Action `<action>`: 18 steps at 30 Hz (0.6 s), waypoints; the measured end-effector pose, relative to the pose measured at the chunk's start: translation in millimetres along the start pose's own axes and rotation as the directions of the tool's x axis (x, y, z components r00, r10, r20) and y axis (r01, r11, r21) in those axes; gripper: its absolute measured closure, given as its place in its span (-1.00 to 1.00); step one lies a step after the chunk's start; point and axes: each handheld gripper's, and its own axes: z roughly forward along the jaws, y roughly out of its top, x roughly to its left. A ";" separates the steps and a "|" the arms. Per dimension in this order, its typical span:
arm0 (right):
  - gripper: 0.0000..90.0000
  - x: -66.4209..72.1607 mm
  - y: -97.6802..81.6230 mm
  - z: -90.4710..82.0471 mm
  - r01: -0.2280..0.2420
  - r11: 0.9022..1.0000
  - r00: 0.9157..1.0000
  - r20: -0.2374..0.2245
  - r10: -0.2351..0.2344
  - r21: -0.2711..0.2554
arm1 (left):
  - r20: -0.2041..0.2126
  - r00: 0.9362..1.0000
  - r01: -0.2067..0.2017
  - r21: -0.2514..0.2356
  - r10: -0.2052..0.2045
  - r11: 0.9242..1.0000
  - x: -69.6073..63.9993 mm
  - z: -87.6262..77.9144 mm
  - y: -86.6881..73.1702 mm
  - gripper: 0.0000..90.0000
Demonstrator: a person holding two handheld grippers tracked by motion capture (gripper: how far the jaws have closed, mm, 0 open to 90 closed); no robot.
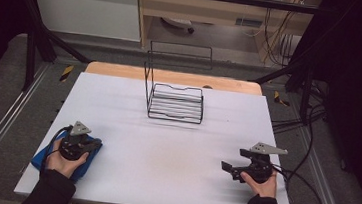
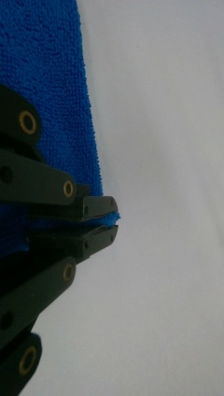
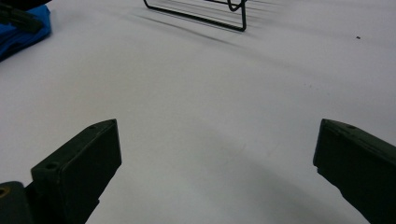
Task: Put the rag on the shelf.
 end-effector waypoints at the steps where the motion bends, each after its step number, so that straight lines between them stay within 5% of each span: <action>1: -0.97 -0.1 0.0 0.0 0.000 1.000 1.000 0.000 0.000 -0.001 | 0.005 1.000 -0.001 -0.012 0.001 1.000 -0.6 -1.9 0.5 0.90; 9: -0.96 0.1 0.0 0.6 0.002 1.000 1.000 -0.003 -0.002 0.003 | 0.082 0.997 -0.005 -0.053 0.009 0.999 -12.2 -9.1 6.5 0.90; 18: -0.95 0.5 -0.2 1.9 0.003 1.000 1.000 -0.005 -0.003 0.005 | 0.174 0.983 -0.043 -0.101 0.060 0.994 -47.0 -8.9 26.1 0.90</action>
